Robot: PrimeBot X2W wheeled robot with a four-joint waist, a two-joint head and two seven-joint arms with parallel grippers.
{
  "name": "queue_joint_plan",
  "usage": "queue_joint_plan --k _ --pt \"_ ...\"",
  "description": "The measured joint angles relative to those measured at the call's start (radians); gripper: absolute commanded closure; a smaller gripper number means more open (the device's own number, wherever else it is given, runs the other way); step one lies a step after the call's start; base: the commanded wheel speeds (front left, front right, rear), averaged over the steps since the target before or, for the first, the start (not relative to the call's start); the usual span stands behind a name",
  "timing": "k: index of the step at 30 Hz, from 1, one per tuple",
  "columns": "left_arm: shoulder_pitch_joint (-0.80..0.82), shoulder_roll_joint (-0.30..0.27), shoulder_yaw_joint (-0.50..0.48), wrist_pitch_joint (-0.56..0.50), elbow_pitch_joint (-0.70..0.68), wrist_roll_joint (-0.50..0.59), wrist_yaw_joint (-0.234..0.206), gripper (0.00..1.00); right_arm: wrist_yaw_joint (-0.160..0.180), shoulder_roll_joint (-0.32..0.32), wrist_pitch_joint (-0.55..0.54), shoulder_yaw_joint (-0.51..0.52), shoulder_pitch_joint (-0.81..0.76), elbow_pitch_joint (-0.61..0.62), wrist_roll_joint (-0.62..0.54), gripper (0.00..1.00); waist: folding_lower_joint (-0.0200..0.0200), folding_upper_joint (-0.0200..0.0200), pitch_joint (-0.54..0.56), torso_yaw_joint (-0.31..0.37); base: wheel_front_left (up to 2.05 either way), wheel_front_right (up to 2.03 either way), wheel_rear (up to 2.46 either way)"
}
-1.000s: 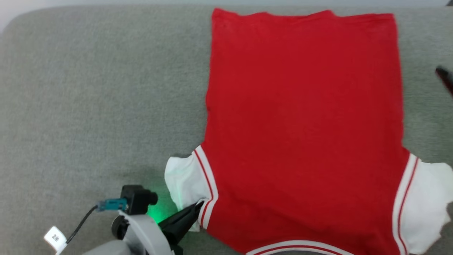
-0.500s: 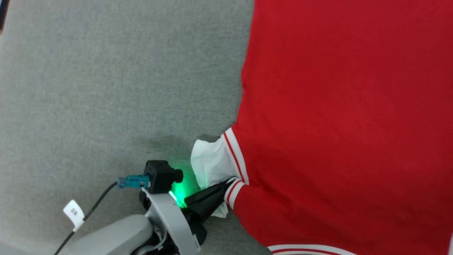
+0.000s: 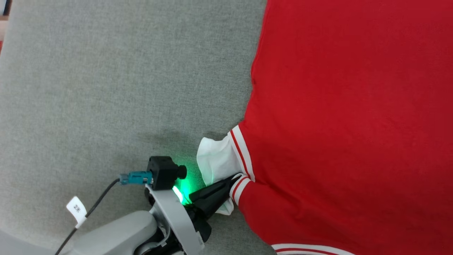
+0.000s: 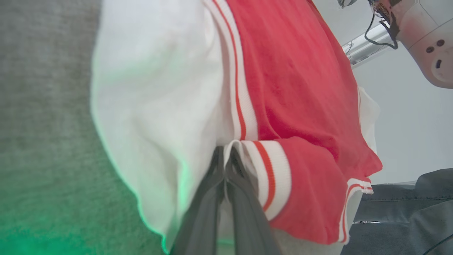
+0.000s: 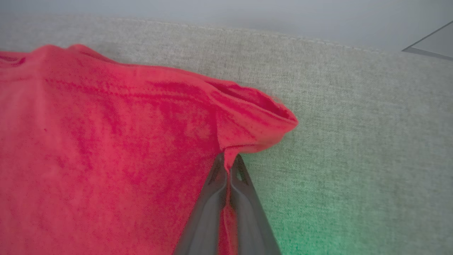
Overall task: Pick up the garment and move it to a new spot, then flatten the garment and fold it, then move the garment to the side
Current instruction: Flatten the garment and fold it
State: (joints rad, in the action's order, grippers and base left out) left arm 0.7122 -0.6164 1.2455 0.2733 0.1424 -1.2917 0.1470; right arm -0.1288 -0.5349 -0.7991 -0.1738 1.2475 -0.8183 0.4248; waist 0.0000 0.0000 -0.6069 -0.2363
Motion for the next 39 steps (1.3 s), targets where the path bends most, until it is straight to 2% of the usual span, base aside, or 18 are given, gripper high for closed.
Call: queue_joint_plan --k 4,6,12,17,20,25,30,34,39 --pt "-0.025 0.009 -0.024 0.001 0.035 -0.001 0.0 1.0 -0.002 -0.021 0.066 -0.049 -0.088 0.046 0.061 1.0 0.0 0.0 0.04 0.014 0.0 0.0 0.0" --pt "-0.059 0.019 -0.067 0.0 0.049 -0.001 0.0 1.0 -0.002 -0.043 0.084 -0.078 -0.156 0.092 0.119 1.0 0.0 0.0 0.067 0.023 0.0 0.0 0.0" --pt "-0.179 0.012 -0.179 -0.002 0.063 0.015 -0.006 1.0 -0.002 -0.153 0.028 -0.195 -0.39 0.313 0.273 1.0 0.0 0.0 0.151 0.068 0.0 0.0 0.0" --pt "-0.252 0.0 -0.248 -0.006 0.076 0.039 -0.011 1.0 -0.002 -0.255 -0.003 -0.206 -0.615 0.484 0.369 1.0 0.0 0.0 0.22 0.113 0.0 0.0 0.0" --pt "-0.292 -0.001 -0.283 -0.009 0.086 0.054 -0.014 1.0 -0.002 -0.279 0.01 -0.172 -0.771 0.571 0.397 1.0 0.0 0.0 0.26 0.138 0.0 0.0 0.0" --pt "-0.355 0.001 -0.343 -0.009 0.097 0.076 -0.015 1.0 -0.002 -0.262 0.03 -0.106 -1.042 0.72 0.416 1.0 0.0 0.0 0.315 0.182 0.0 0.0 0.0" --pt "-0.394 0.012 -0.393 -0.009 0.104 0.103 -0.015 1.0 -0.002 -0.183 0.008 -0.059 -1.278 0.86 0.383 1.0 0.0 0.0 0.352 0.226 0.0 0.0 0.0" --pt "-0.407 0.026 -0.425 -0.009 0.118 0.127 -0.015 1.0 -0.002 -0.11 -0.011 -0.034 -1.389 0.923 0.332 1.0 0.0001 0.0 0.373 0.249 0.0 0.0 0.0" --pt "-0.417 0.042 -0.45 -0.009 0.132 0.149 -0.015 1.0 -0.002 -0.03 -0.019 -0.045 -1.429 0.957 0.302 1.0 0.0 0.0 0.39 0.261 0.0 0.0 0.0"
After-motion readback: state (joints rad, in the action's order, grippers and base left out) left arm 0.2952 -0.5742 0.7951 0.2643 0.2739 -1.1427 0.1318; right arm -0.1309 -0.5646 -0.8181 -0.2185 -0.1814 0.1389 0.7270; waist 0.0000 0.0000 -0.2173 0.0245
